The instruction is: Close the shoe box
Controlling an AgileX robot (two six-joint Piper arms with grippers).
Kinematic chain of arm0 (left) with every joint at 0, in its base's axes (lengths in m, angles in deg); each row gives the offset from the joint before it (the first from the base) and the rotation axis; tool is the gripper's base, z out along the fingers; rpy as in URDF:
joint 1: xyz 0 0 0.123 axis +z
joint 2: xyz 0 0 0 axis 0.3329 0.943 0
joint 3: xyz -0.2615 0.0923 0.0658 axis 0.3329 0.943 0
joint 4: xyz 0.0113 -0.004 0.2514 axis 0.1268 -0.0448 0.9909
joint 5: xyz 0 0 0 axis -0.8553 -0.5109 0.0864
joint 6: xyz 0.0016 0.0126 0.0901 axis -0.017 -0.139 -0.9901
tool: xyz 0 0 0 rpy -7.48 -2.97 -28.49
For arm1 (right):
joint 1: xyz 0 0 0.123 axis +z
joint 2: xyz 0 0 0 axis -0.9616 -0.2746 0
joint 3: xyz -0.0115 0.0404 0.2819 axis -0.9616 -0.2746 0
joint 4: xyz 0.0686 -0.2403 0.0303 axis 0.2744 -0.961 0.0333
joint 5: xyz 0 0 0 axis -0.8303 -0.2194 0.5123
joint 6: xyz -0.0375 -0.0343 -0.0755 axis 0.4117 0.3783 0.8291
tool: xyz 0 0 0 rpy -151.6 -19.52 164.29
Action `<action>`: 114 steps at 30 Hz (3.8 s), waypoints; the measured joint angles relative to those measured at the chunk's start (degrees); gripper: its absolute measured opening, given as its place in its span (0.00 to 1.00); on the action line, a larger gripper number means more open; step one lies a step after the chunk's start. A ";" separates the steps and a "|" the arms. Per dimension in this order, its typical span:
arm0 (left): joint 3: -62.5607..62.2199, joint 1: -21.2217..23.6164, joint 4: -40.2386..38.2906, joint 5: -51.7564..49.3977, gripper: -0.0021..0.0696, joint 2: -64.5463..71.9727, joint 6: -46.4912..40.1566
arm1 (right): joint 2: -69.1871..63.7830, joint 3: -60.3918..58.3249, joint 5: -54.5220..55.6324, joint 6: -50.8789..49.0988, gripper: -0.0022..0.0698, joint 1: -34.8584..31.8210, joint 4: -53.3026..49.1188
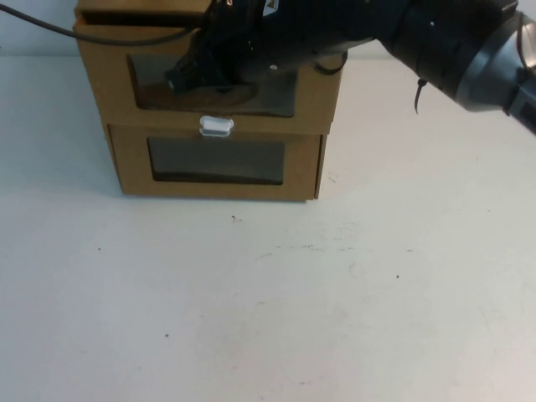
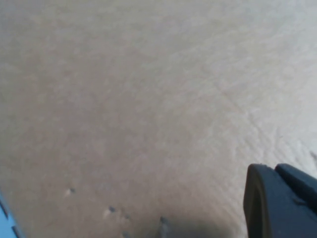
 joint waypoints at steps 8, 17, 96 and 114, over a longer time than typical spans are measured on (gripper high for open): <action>0.00 0.00 1.18 0.00 0.02 0.00 0.00 | 1.42 -0.02 -5.30 -7.75 0.01 -0.32 -12.23; 0.00 0.00 1.18 0.00 0.02 0.00 0.00 | 1.52 -0.02 -4.61 -11.05 0.01 -0.37 -16.87; 88.30 0.00 -9.46 33.69 0.02 -83.18 -20.33 | 80.81 -65.85 -11.57 -29.98 0.01 -3.68 -16.22; 139.11 0.00 -17.94 57.11 0.02 -123.13 -28.29 | 100.59 -104.48 34.97 -30.74 0.01 -3.68 -14.20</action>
